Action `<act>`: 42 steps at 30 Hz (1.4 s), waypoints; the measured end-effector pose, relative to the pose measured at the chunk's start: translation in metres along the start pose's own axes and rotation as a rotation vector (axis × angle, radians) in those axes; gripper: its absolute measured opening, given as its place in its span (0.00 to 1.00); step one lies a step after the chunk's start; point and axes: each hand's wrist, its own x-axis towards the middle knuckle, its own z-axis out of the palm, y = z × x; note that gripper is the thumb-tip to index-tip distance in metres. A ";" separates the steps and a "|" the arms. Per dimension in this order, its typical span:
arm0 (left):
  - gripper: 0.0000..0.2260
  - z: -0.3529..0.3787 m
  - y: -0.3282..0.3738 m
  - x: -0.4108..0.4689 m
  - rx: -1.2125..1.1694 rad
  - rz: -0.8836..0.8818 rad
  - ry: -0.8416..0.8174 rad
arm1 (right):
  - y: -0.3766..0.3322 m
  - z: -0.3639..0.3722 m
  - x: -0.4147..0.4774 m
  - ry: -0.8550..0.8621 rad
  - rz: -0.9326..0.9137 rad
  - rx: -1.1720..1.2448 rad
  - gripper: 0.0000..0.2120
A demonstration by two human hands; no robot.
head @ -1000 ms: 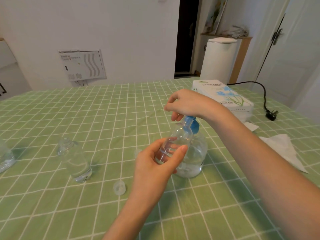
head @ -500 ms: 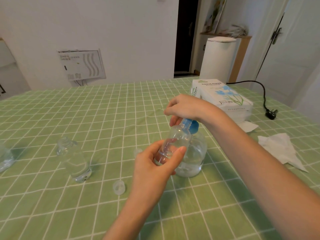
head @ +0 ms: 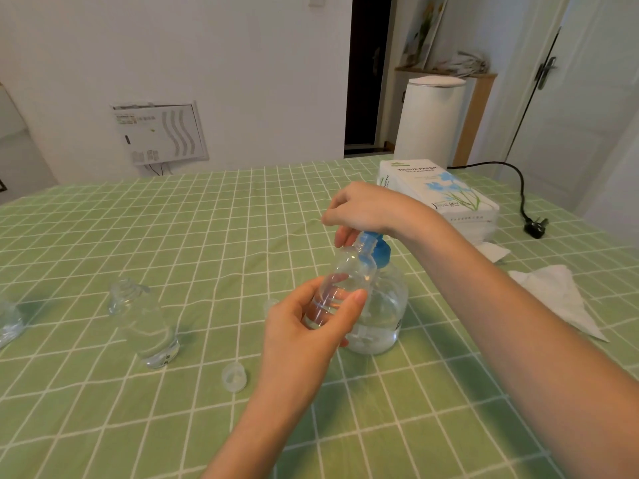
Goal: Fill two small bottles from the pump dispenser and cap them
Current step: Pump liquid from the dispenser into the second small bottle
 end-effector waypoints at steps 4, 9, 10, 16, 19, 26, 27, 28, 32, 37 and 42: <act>0.12 -0.001 -0.001 -0.001 0.018 -0.003 0.002 | 0.005 0.004 0.000 -0.006 0.009 0.012 0.20; 0.09 -0.002 -0.002 -0.002 0.018 -0.008 0.001 | 0.005 0.007 -0.001 -0.005 0.002 0.015 0.21; 0.10 -0.002 -0.002 -0.002 0.014 -0.010 0.002 | 0.005 0.007 -0.001 0.002 0.000 0.013 0.21; 0.13 -0.001 0.000 0.000 0.010 0.006 -0.001 | 0.000 -0.001 -0.001 0.046 -0.019 -0.009 0.21; 0.15 -0.001 -0.001 0.000 0.009 0.005 -0.001 | 0.000 -0.001 0.000 0.043 -0.021 -0.017 0.20; 0.10 -0.001 0.000 -0.001 0.008 -0.005 -0.001 | 0.002 0.002 0.000 0.017 -0.011 -0.016 0.20; 0.09 -0.001 0.000 -0.001 0.006 -0.009 0.000 | 0.003 0.003 0.000 0.010 -0.002 -0.021 0.20; 0.07 -0.001 0.000 -0.002 0.005 -0.011 -0.003 | 0.004 0.004 0.000 0.002 0.008 -0.022 0.20; 0.05 -0.003 -0.001 -0.002 0.002 -0.011 -0.010 | 0.005 0.006 0.000 -0.007 0.015 -0.008 0.20; 0.06 -0.002 0.000 -0.002 0.004 -0.011 -0.014 | 0.003 0.006 -0.002 0.021 0.013 -0.009 0.21; 0.13 -0.002 0.000 -0.001 0.014 -0.008 0.001 | -0.002 0.000 -0.002 0.051 0.002 0.000 0.19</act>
